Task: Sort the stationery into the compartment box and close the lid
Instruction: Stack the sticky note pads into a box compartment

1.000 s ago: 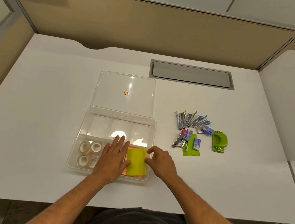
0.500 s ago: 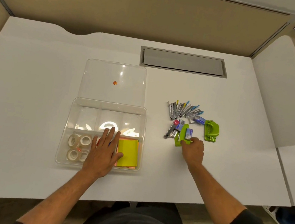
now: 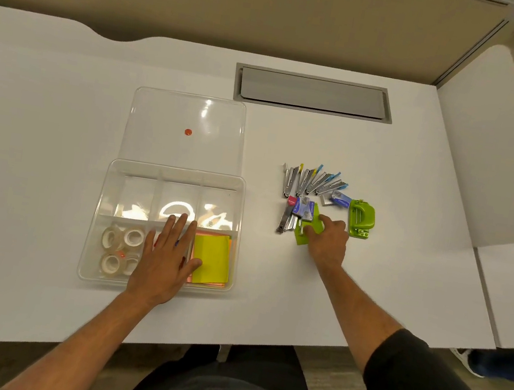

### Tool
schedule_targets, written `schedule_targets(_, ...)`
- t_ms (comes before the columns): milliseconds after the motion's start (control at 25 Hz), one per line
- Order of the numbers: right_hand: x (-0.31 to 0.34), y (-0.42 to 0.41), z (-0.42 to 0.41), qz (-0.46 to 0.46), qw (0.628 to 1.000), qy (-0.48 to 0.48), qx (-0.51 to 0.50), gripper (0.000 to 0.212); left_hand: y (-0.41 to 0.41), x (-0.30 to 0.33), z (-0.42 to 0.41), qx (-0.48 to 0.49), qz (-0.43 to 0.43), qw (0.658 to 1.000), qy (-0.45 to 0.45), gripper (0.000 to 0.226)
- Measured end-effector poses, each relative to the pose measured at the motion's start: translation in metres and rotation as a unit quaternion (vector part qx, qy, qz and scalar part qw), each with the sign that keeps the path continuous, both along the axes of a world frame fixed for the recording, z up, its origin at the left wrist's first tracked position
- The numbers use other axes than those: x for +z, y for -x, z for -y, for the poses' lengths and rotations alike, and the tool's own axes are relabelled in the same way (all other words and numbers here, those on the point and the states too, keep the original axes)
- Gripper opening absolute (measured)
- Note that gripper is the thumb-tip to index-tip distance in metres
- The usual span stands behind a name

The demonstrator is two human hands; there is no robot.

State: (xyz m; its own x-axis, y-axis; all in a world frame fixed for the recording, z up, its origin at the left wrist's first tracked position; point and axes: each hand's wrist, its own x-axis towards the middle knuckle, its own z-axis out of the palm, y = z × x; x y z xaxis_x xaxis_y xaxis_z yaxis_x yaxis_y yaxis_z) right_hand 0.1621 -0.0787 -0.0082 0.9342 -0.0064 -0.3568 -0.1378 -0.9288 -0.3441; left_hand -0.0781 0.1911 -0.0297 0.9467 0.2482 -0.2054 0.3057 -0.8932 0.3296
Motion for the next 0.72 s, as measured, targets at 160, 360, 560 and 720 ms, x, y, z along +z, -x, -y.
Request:
schedule_targets(160, -0.002, 0.014, -0.007, -0.009, 0.997, 0.072, -0.016, 0.068, 0.000, 0.000, 0.000, 0.001, 0.006, 1.000, 0.003, 0.073)
schedule_targets(360, -0.002, 0.006, -0.019, -0.068, 0.993, 0.021, -0.090, 0.069, -0.001, 0.002, 0.002, 0.000, -0.003, 1.000, -0.013, 0.074)
schedule_targets(560, -0.004, 0.011, -0.012, -0.040, 0.986, -0.088, -0.133, 0.031, -0.001, 0.004, 0.003, -0.009, -0.005, 1.000, -0.004, 0.076)
schedule_targets(720, 0.012, 0.015, -0.005, 0.003, 0.976, -0.151, -0.157, 0.032, -0.001, 0.005, 0.003, -0.012, -0.011, 1.000, -0.004, 0.078)
